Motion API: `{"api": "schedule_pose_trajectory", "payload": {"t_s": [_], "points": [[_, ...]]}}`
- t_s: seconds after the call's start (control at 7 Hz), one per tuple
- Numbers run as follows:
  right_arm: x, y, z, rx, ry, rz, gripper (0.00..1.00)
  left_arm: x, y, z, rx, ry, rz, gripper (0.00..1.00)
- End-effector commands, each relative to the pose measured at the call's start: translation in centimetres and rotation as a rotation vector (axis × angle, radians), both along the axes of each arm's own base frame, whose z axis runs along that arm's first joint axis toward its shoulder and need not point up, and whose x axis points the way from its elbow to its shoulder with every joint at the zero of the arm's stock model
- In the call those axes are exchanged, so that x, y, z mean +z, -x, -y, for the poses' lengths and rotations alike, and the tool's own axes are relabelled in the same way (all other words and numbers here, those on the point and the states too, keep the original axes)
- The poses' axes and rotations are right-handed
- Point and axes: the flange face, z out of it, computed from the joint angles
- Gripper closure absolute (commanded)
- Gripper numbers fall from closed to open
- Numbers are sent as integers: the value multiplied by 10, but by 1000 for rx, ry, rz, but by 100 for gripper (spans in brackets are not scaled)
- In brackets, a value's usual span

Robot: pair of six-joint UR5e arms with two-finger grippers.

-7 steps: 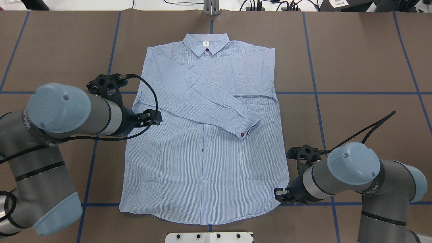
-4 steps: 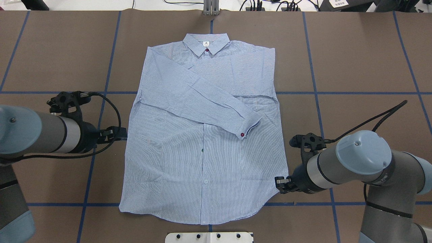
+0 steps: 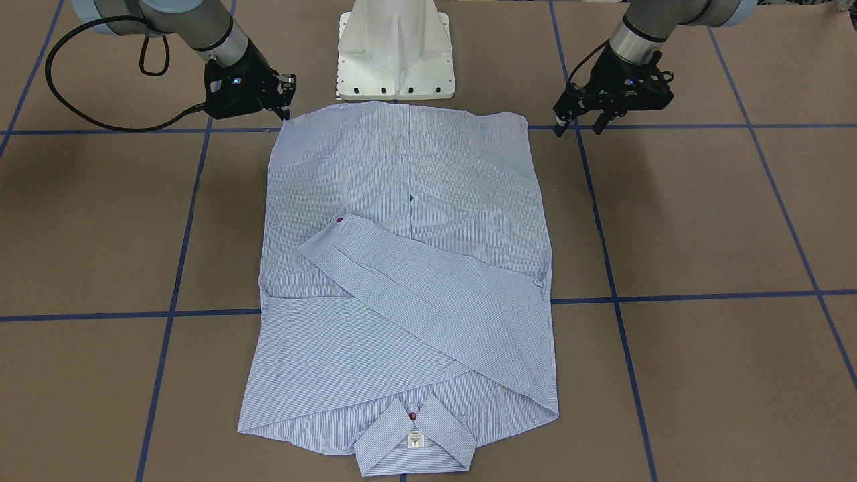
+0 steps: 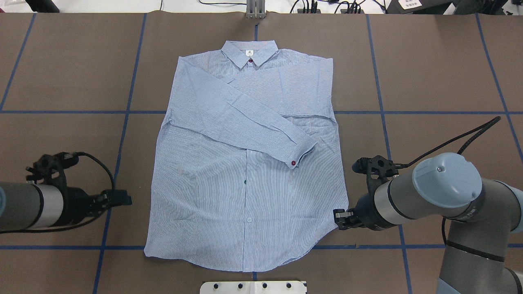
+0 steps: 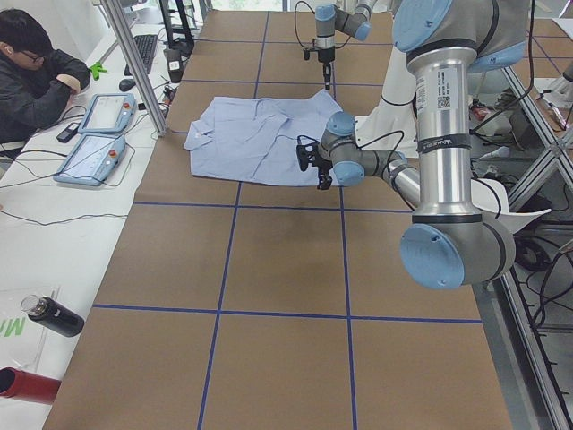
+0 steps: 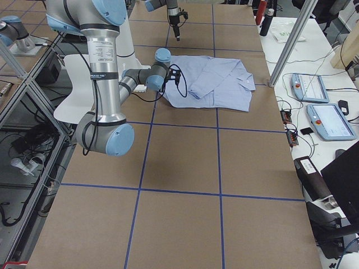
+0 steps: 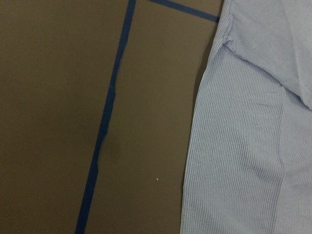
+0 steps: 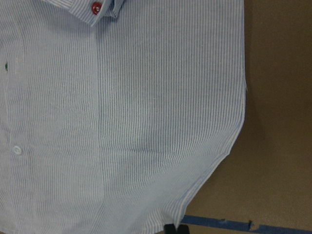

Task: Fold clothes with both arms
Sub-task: 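Grasp the hem corners with both grippers and hold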

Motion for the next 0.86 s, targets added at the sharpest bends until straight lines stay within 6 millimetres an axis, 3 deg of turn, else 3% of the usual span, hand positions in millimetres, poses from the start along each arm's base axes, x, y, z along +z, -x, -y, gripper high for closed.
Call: {"api": "schedule_pose_trajectory", "payload": {"t_s": [0.0, 0.14, 0.29, 0.71], "points": [[0, -2, 2, 4, -1, 2, 100, -15, -63, -37, 17, 99, 9, 2], [0, -2, 3, 6, 1, 1, 100, -39, -89, -39, 19, 129, 58, 7], [-2, -2, 2, 5, -1, 5, 100, -44, -96, -37, 16, 136, 91, 10], [-1, -2, 2, 4, -2, 4, 100, -26, -103, -36, 14, 144, 130, 15]]}}
